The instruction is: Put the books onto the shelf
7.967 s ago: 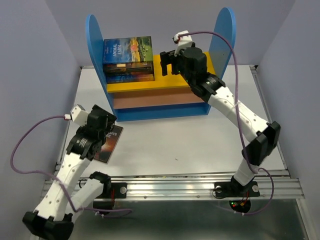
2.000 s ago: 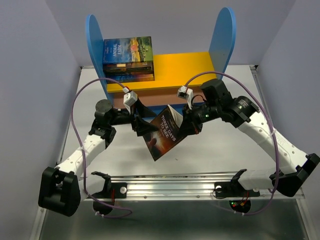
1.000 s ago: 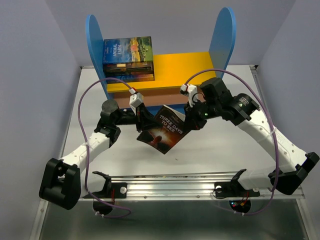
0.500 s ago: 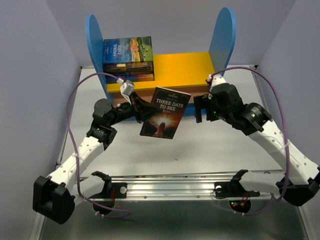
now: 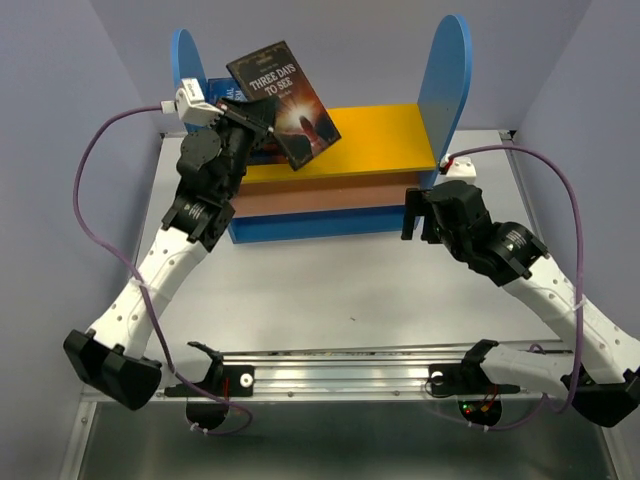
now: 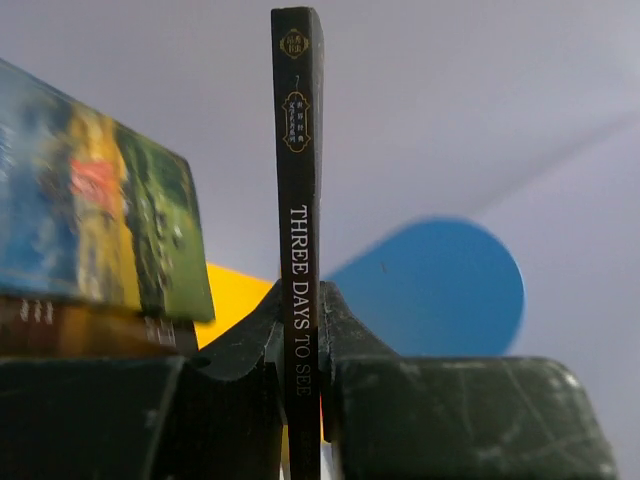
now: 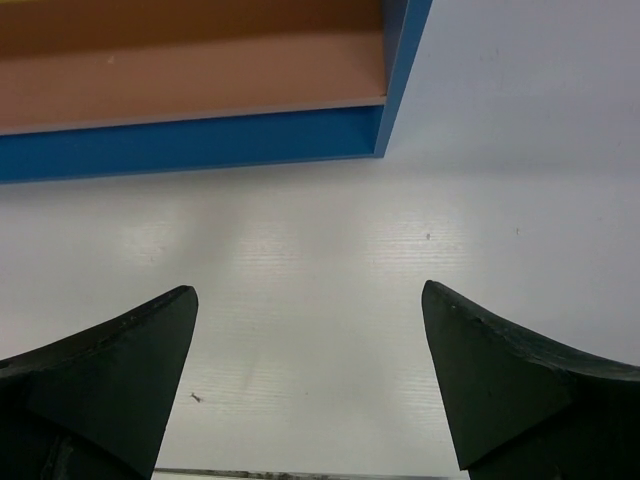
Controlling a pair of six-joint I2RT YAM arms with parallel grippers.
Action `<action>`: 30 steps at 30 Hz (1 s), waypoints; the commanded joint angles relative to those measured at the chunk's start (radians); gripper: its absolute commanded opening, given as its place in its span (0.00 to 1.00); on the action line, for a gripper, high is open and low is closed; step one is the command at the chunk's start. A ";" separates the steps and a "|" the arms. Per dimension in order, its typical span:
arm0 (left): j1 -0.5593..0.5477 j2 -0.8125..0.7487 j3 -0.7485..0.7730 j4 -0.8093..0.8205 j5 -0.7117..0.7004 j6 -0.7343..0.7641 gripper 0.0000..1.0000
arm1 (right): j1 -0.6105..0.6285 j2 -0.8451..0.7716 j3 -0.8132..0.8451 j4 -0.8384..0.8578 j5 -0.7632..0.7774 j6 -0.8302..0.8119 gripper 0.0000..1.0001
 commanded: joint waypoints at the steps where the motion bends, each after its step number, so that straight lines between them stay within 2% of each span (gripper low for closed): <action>1: -0.032 0.111 0.241 -0.096 -0.427 -0.178 0.00 | -0.005 0.002 -0.021 0.086 -0.020 0.014 1.00; 4: -0.050 0.194 0.348 -0.182 -0.575 -0.285 0.00 | -0.005 0.011 -0.026 0.102 -0.043 0.004 1.00; 8: -0.081 0.235 0.374 -0.235 -0.748 -0.428 0.00 | -0.005 0.015 -0.013 0.119 -0.068 0.003 1.00; 11: -0.105 0.261 0.395 -0.254 -0.865 -0.442 0.00 | -0.005 0.017 -0.010 0.128 -0.083 -0.009 1.00; 16: -0.159 0.297 0.420 -0.323 -0.994 -0.494 0.00 | -0.005 0.029 -0.019 0.145 -0.094 -0.014 1.00; 19: -0.164 0.320 0.464 -0.457 -1.037 -0.618 0.00 | -0.005 0.048 -0.016 0.159 -0.121 -0.022 1.00; 22: -0.164 0.347 0.489 -0.547 -1.066 -0.649 0.01 | -0.005 0.067 -0.003 0.197 -0.140 -0.026 1.00; 25: -0.165 0.380 0.540 -0.655 -1.088 -0.723 0.17 | -0.005 0.104 0.020 0.267 -0.210 -0.062 1.00; 26: -0.164 0.400 0.569 -0.694 -1.094 -0.729 0.29 | -0.005 0.118 0.030 0.284 -0.247 -0.074 1.00; 27: -0.164 0.408 0.581 -0.704 -1.095 -0.720 0.36 | -0.005 0.133 0.040 0.286 -0.262 -0.077 1.00; 28: -0.164 0.416 0.608 -0.743 -1.094 -0.720 0.57 | -0.005 0.162 0.065 0.288 -0.288 -0.083 1.00; 30: -0.165 0.433 0.627 -0.791 -1.082 -0.759 0.67 | -0.005 0.184 0.083 0.297 -0.309 -0.092 1.00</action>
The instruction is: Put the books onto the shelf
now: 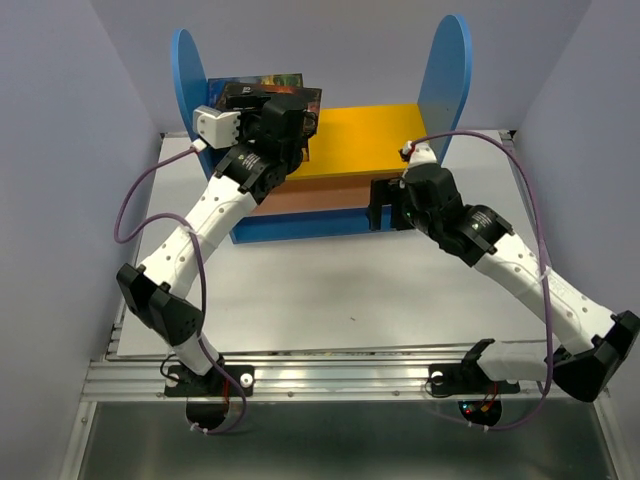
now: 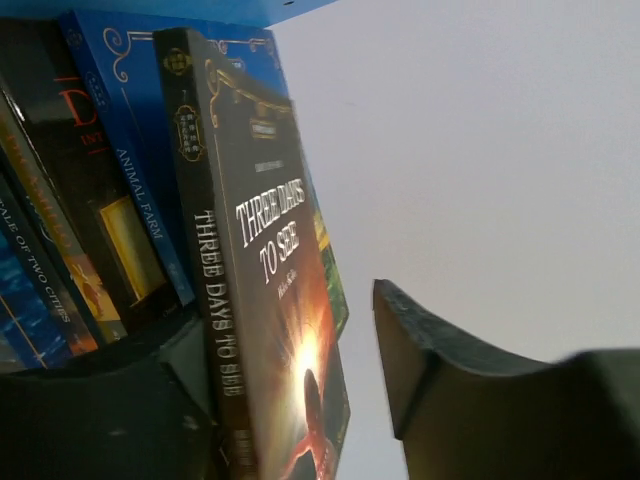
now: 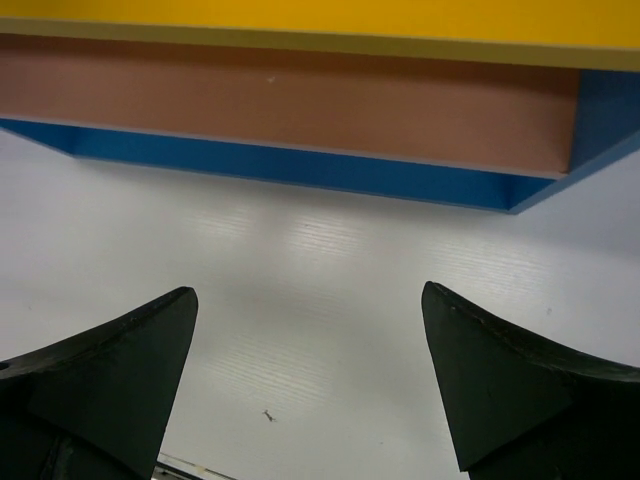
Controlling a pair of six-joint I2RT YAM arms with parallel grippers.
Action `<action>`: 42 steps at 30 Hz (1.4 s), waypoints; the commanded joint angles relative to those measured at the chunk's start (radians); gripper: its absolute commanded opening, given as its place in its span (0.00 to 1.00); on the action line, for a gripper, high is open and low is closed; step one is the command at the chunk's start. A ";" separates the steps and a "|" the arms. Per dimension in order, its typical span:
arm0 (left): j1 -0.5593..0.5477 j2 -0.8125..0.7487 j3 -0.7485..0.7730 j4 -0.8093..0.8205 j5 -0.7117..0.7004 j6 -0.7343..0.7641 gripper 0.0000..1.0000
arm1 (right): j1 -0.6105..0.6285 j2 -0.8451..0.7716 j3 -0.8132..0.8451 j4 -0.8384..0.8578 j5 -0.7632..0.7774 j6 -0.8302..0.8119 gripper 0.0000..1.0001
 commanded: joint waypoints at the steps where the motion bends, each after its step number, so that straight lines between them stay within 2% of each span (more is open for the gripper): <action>1: 0.000 0.003 0.086 -0.130 -0.072 -0.082 0.70 | -0.005 0.039 0.082 0.110 -0.090 -0.040 1.00; 3: 0.001 -0.011 0.060 -0.121 -0.032 -0.082 0.75 | -0.005 0.060 0.084 0.156 -0.121 -0.037 1.00; 8: 0.000 -0.086 -0.086 -0.023 0.027 -0.049 0.81 | -0.005 0.134 0.179 0.198 -0.173 -0.090 1.00; 10: -0.002 -0.131 -0.127 0.017 0.053 -0.018 0.87 | -0.005 0.175 0.246 0.201 -0.182 -0.104 1.00; 11: -0.002 -0.141 -0.158 0.042 0.062 0.006 0.94 | -0.005 0.192 0.266 0.204 -0.195 -0.121 1.00; 13: -0.003 -0.163 -0.172 0.042 0.085 0.019 0.99 | -0.005 0.232 0.309 0.218 -0.241 -0.130 1.00; 17: -0.002 -0.188 -0.213 0.100 0.132 0.094 0.99 | -0.005 0.303 0.367 0.250 -0.417 -0.156 0.96; 18: -0.002 -0.198 -0.222 0.123 0.146 0.147 0.99 | -0.005 0.315 0.375 0.273 -0.487 -0.176 0.94; 21: -0.002 -0.214 -0.241 0.161 0.200 0.213 0.99 | -0.005 0.358 0.420 0.302 -0.532 -0.201 0.84; 22: -0.002 -0.218 -0.250 0.168 0.217 0.226 0.99 | -0.005 0.381 0.456 0.300 -0.526 -0.207 0.77; 24: -0.002 -0.240 -0.262 0.183 0.255 0.263 0.99 | -0.005 0.402 0.492 0.302 -0.522 -0.227 0.68; 27: 0.000 -0.267 -0.295 0.189 0.291 0.299 0.99 | -0.005 0.448 0.556 0.308 -0.525 -0.257 0.46; 31: -0.002 -0.326 -0.356 0.217 0.307 0.315 0.99 | -0.005 0.519 0.648 0.313 -0.520 -0.297 0.35; 35: 0.000 -0.399 -0.425 0.272 0.297 0.361 0.99 | -0.005 0.582 0.742 0.310 -0.546 -0.325 0.29; 42: 0.001 -0.428 -0.422 0.307 0.234 0.427 0.99 | -0.005 0.660 0.846 0.293 -0.580 -0.348 0.28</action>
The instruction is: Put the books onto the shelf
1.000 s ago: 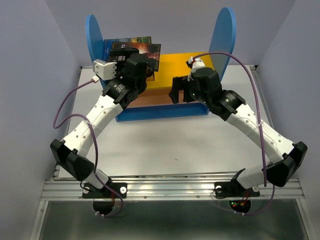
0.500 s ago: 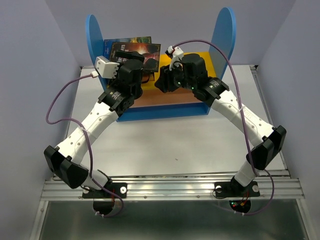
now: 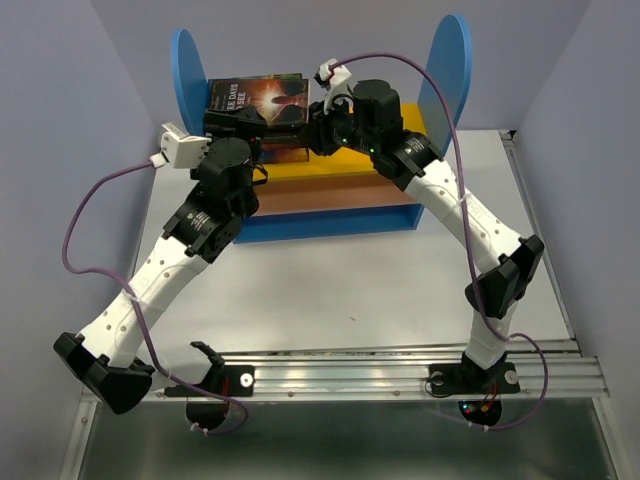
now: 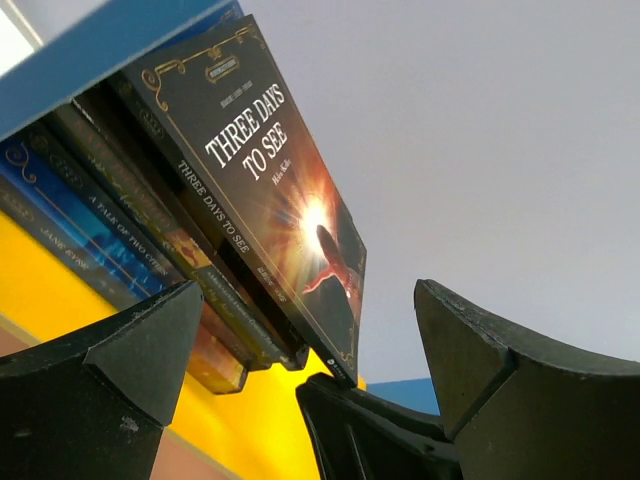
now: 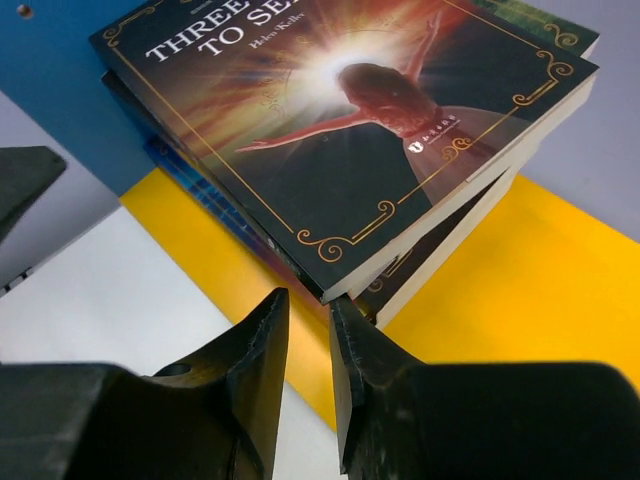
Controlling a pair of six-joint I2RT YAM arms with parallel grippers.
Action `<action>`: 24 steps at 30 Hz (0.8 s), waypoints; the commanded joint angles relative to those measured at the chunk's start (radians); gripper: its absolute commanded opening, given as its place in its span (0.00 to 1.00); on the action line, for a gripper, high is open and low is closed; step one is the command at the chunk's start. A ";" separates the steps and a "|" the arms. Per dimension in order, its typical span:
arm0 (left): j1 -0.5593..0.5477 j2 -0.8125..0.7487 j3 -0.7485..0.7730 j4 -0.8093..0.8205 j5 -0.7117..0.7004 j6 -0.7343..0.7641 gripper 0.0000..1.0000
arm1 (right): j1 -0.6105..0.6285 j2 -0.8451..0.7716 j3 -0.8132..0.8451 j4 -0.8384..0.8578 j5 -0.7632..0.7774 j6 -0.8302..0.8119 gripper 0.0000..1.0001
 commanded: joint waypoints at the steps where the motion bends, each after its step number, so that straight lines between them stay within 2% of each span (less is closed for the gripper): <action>1: 0.001 -0.017 0.010 0.057 -0.046 0.082 0.99 | -0.003 0.038 0.083 0.049 -0.061 -0.033 0.28; 10: 0.001 -0.020 0.007 0.069 -0.023 0.104 0.99 | -0.003 0.092 0.160 0.015 -0.083 -0.056 0.29; 12: 0.000 -0.018 0.009 0.077 -0.023 0.115 0.99 | -0.003 0.071 0.130 0.005 -0.081 -0.057 0.34; 13: 0.001 -0.018 0.010 0.077 -0.025 0.121 0.99 | -0.003 0.071 0.117 0.001 -0.072 -0.060 0.41; 14: 0.001 -0.017 0.012 0.077 -0.025 0.127 0.99 | -0.003 0.051 0.103 -0.005 -0.062 -0.065 0.57; 16: 0.001 -0.018 0.012 0.094 -0.014 0.167 0.99 | -0.003 0.029 0.054 -0.028 -0.040 -0.092 0.68; 19: 0.001 -0.020 0.010 0.103 -0.011 0.204 0.99 | -0.003 -0.014 0.007 -0.092 -0.003 -0.117 0.75; 22: 0.003 -0.028 0.004 0.106 0.026 0.239 0.99 | -0.003 -0.070 -0.045 -0.103 0.052 -0.114 0.76; 24: 0.003 -0.028 0.012 0.115 0.108 0.292 0.99 | -0.003 -0.116 -0.095 -0.103 0.057 -0.115 0.88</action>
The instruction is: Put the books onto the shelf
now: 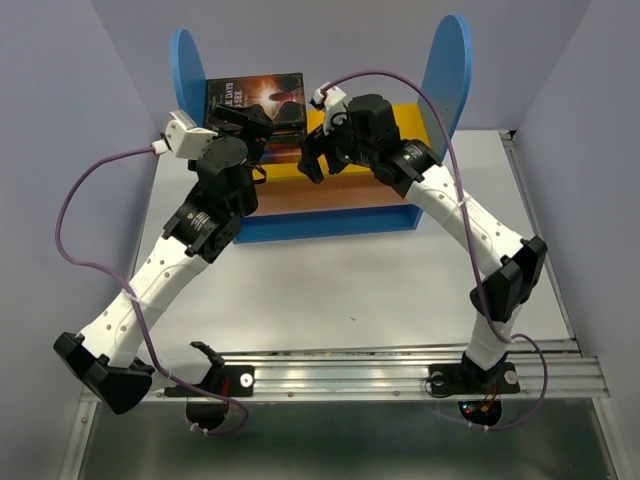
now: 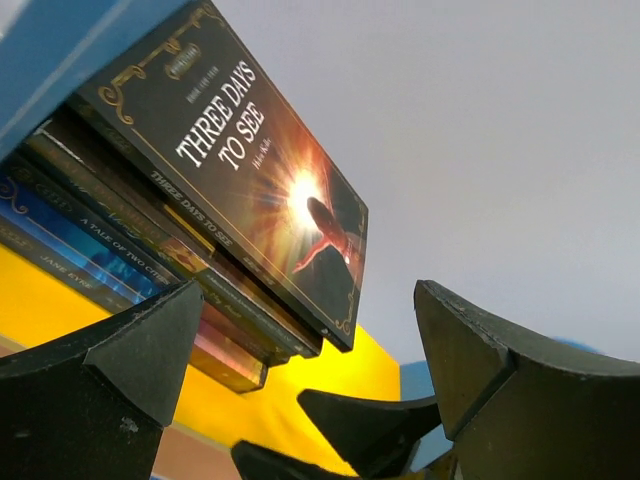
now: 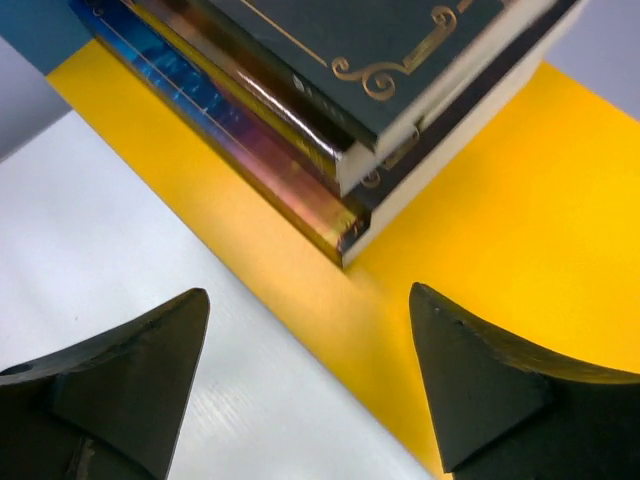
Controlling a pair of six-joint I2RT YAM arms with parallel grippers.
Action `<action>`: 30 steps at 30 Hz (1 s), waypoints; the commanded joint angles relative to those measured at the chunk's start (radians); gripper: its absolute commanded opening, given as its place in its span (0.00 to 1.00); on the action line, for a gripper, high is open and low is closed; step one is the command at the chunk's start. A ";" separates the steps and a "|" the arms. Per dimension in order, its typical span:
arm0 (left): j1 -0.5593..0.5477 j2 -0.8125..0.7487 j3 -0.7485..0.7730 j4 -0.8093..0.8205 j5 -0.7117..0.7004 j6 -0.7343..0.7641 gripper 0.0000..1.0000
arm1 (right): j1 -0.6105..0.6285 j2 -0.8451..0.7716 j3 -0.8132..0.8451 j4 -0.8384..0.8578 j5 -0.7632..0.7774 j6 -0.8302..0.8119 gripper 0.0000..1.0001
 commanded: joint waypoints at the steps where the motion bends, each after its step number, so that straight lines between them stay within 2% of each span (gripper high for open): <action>1: 0.003 -0.022 0.018 0.052 0.123 0.145 0.99 | 0.006 -0.137 -0.060 0.001 0.049 -0.023 1.00; 2: 0.003 -0.022 0.032 0.033 0.167 0.212 0.99 | 0.006 -0.155 -0.097 0.001 0.057 0.001 1.00; 3: 0.001 -0.025 0.039 0.010 0.266 0.241 0.99 | 0.006 -0.192 -0.117 0.001 0.087 0.015 1.00; 5: 0.001 -0.031 0.047 -0.042 0.356 0.281 0.99 | 0.006 -0.238 -0.168 0.007 0.133 0.040 1.00; 8: 0.001 -0.096 -0.054 -0.131 0.511 0.324 0.99 | 0.006 -0.361 -0.339 0.059 0.282 0.159 1.00; 9: 0.001 -0.114 -0.088 -0.148 0.523 0.318 0.99 | 0.006 -0.432 -0.457 0.074 0.370 0.193 1.00; 11: 0.000 -0.181 -0.216 -0.223 0.528 0.256 0.99 | 0.006 -0.508 -0.587 0.134 0.466 0.280 1.00; 12: 0.001 -0.206 -0.261 -0.241 0.530 0.205 0.99 | 0.006 -0.548 -0.653 0.154 0.567 0.319 1.00; 13: 0.001 -0.235 -0.310 -0.257 0.534 0.185 0.99 | 0.006 -0.622 -0.782 0.171 0.615 0.354 1.00; 15: 0.001 -0.319 -0.428 -0.323 0.519 0.129 0.99 | 0.006 -0.693 -0.899 0.194 0.757 0.472 1.00; 17: -0.001 -0.385 -0.502 -0.359 0.494 0.095 0.99 | 0.006 -0.759 -1.055 0.197 0.811 0.524 1.00; 19: 0.001 -0.485 -0.588 -0.457 0.392 0.027 0.99 | 0.006 -0.847 -1.155 0.200 0.866 0.563 1.00; 20: 0.003 -0.536 -0.621 -0.537 0.322 -0.061 0.99 | 0.006 -0.897 -1.242 0.200 0.905 0.601 1.00; 24: 0.006 -0.608 -0.655 -0.658 0.196 -0.226 0.99 | 0.006 -1.020 -1.398 0.197 0.908 0.728 1.00; 30: 0.007 -0.599 -0.582 -0.726 0.096 -0.254 0.99 | 0.006 -1.129 -1.476 0.220 0.963 0.810 1.00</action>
